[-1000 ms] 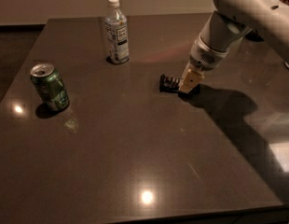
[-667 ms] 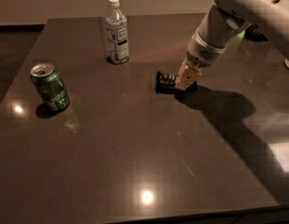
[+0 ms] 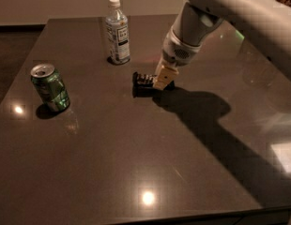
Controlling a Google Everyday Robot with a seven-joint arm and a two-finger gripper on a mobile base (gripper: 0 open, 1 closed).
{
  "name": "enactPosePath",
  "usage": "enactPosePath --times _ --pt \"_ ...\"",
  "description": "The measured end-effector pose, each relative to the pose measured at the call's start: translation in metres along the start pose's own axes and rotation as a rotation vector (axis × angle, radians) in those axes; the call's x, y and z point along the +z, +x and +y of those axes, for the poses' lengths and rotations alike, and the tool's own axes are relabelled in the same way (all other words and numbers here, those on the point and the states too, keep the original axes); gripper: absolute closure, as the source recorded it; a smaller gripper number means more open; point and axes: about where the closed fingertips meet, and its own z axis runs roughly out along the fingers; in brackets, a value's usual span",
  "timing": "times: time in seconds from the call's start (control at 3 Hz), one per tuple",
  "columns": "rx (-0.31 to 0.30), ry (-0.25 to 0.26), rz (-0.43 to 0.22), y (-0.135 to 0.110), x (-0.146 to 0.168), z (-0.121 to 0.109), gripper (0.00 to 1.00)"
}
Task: Move rxbar chocolate near green can
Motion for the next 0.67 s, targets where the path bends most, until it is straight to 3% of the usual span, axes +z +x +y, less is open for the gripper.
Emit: enactPosePath --times 0.67 --pt "-0.096 -0.028 -0.069 -0.076 0.016 0.024 1.0"
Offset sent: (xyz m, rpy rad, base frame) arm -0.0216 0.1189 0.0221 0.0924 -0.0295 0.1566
